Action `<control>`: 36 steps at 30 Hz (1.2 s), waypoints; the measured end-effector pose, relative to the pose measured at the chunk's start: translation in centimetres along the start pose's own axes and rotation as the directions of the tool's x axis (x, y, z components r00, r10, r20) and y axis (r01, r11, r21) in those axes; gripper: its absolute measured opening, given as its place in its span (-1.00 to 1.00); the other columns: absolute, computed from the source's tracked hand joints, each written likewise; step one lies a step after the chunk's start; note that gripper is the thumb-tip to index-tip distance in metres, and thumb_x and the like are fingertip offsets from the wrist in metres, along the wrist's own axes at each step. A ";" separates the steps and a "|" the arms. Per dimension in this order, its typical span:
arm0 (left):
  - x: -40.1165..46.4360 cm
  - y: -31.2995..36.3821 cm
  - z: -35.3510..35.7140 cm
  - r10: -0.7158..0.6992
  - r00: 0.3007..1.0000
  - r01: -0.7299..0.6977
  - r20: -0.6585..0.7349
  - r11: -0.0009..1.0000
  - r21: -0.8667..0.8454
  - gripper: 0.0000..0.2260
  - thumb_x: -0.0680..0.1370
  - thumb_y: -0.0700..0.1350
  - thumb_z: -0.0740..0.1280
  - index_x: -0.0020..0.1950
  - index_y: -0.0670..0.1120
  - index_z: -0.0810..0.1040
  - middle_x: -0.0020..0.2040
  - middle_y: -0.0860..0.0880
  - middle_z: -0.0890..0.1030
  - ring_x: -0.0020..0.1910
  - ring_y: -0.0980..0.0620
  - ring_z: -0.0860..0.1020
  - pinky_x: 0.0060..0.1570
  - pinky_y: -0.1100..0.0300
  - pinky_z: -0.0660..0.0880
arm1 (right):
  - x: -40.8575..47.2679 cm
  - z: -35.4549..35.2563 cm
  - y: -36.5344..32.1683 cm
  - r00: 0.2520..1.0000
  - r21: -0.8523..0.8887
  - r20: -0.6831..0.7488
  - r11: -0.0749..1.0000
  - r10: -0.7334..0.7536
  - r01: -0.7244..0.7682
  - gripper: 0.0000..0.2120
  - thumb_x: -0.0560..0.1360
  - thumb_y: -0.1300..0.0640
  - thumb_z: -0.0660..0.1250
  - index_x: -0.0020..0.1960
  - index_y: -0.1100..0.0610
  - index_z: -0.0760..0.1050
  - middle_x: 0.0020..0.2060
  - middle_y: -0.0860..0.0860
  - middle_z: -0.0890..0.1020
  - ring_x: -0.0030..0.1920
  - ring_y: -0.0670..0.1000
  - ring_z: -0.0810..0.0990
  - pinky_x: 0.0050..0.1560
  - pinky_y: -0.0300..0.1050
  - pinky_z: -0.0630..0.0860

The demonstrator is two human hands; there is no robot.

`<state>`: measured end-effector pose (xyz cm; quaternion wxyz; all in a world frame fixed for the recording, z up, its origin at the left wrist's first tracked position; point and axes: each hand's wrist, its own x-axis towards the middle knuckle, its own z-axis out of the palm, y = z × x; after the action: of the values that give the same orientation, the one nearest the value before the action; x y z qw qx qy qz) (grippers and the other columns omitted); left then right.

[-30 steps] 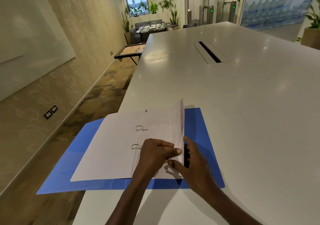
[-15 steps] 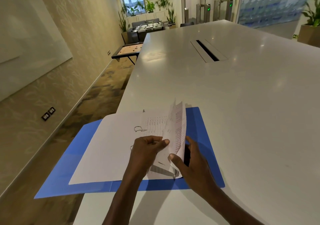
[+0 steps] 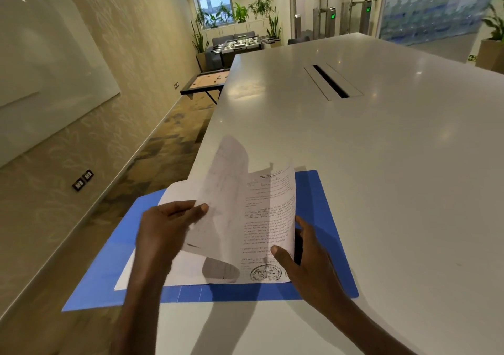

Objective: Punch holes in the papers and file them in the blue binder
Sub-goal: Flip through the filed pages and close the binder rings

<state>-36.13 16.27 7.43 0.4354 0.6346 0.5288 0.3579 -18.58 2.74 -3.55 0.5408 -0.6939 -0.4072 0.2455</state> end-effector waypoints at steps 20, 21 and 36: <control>4.4 -6.5 -10.9 -0.058 0.950 0.156 -0.306 0.939 0.307 -0.80 0.44 -0.18 0.48 0.02 -0.21 0.68 -0.15 -0.19 0.65 -0.23 -0.16 0.53 -0.43 0.27 0.45 | 0.1 0.3 0.8 1.000 -0.044 -0.022 0.999 -0.022 0.021 -0.30 0.46 -0.08 0.35 0.48 -0.07 0.07 0.28 -0.14 0.46 0.15 -0.11 0.55 -0.03 -0.28 0.58; 4.5 -6.8 -10.8 -0.068 0.946 0.176 -0.316 0.928 0.327 -0.80 0.44 -0.21 0.48 0.04 -0.25 0.67 -0.14 -0.21 0.63 -0.24 -0.15 0.50 -0.48 0.25 0.42 | 0.0 0.3 0.7 0.999 -0.041 -0.023 0.999 -0.027 0.026 -0.32 0.47 -0.06 0.35 0.47 -0.07 0.07 0.27 -0.16 0.46 0.14 -0.13 0.55 -0.05 -0.33 0.57; 3.2 -4.5 -3.6 0.073 0.990 -0.031 -0.125 0.949 0.313 -0.80 0.42 0.01 0.50 -0.02 -0.03 0.67 -0.18 -0.04 0.71 -0.25 0.04 0.62 -0.32 0.22 0.44 | -0.1 0.3 0.4 0.999 -0.065 -0.029 0.997 -0.037 0.035 -0.33 0.47 -0.03 0.37 0.45 -0.09 0.08 0.22 -0.21 0.45 0.13 -0.14 0.55 -0.04 -0.33 0.57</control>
<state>-40.40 20.35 4.53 0.2843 0.6832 0.5897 0.3237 -18.75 2.78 -4.00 0.5285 -0.7072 -0.4192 0.2118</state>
